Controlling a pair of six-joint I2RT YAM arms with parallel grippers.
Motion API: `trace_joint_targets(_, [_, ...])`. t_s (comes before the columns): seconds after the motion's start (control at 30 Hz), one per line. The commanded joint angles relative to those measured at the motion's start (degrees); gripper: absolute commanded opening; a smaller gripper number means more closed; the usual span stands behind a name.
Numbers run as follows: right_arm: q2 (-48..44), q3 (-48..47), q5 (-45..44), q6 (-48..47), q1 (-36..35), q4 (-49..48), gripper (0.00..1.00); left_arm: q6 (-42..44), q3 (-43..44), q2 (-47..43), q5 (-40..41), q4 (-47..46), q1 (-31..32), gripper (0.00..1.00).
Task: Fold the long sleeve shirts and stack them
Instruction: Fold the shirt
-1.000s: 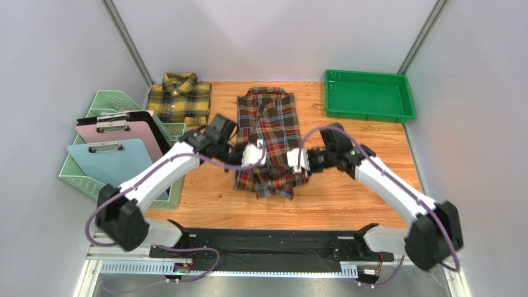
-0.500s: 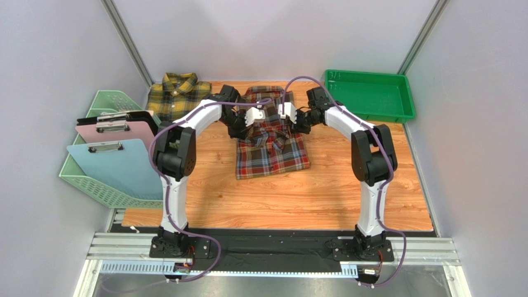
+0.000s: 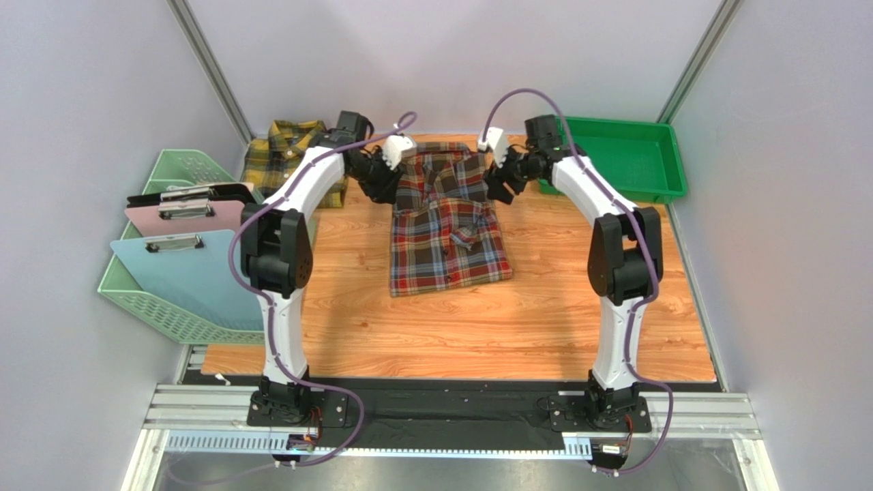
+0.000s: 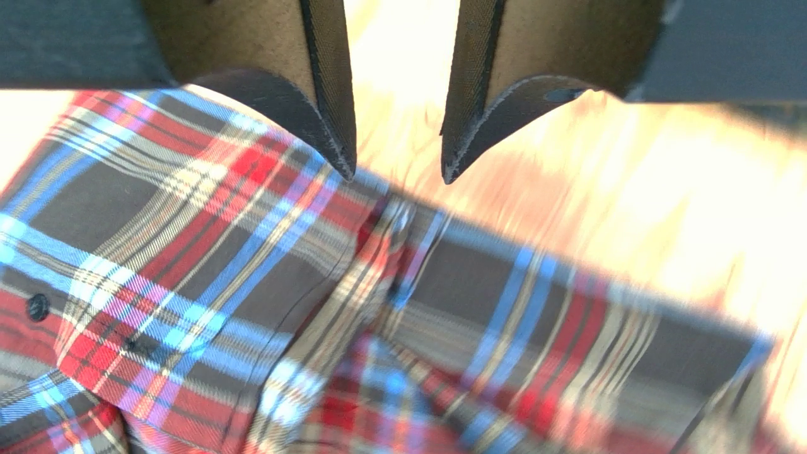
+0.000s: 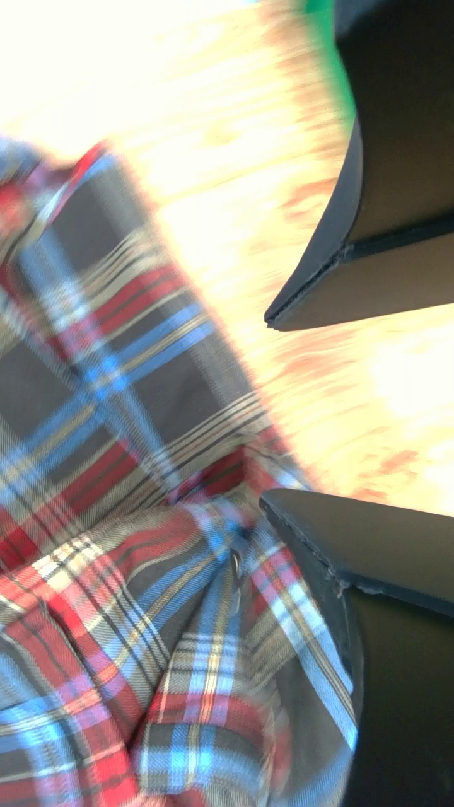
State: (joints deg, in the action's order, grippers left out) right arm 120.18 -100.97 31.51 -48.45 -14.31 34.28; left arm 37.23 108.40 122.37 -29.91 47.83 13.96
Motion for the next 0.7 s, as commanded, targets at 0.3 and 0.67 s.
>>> trace_joint_targets(0.3, [-9.97,11.05,12.96,29.97,-0.72,14.94,0.25,-15.17,-20.05,-17.69,-7.62,-1.34,2.47,0.46])
trace_joint_targets(0.67, [-2.23,19.38,10.33,40.62,-1.34,7.30,0.22,-21.76,-23.84,-6.26,-5.16,1.83,6.61,0.36])
